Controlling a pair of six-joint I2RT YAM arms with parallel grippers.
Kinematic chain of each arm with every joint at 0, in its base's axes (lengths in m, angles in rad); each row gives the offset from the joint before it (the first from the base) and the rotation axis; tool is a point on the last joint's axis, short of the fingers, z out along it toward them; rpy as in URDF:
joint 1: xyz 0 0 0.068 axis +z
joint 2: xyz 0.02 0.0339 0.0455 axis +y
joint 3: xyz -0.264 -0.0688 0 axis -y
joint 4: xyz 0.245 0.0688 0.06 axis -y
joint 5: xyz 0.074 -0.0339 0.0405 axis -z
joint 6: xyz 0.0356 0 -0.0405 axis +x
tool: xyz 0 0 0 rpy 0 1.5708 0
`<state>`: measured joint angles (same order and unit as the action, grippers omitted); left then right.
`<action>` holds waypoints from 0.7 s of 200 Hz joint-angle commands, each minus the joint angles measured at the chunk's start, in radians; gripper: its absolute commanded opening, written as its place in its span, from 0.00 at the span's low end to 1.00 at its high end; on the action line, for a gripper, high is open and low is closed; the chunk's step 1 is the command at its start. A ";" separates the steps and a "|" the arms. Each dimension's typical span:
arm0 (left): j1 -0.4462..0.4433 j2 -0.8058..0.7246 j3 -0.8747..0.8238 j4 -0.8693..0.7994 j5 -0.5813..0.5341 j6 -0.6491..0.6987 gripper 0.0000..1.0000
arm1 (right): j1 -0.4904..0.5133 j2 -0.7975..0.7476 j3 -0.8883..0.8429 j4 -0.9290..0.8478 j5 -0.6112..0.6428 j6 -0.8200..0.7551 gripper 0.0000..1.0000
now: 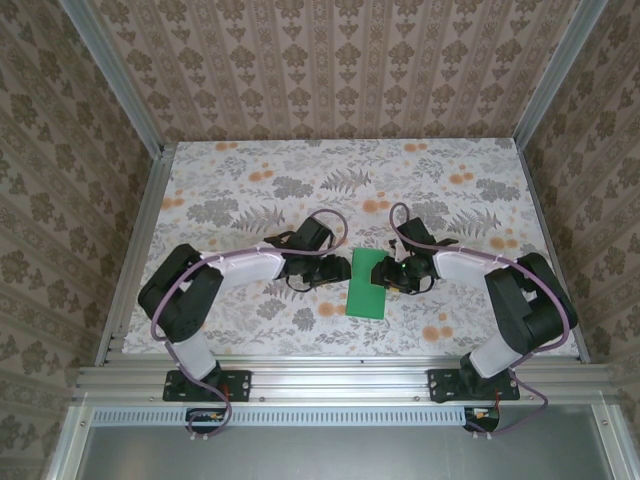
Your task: Fold a paper plane with a square sheet of paper (pick it up from the middle)
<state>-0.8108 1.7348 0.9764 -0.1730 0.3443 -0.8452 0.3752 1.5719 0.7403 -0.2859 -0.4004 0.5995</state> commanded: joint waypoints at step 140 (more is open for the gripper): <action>-0.038 0.155 0.134 -0.051 0.130 0.002 0.51 | -0.035 -0.012 -0.067 0.033 -0.054 0.016 0.44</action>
<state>-0.8440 1.8660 1.0882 -0.2085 0.4397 -0.8452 0.3443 1.5566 0.6983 -0.2272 -0.4534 0.6060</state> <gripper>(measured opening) 0.515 0.442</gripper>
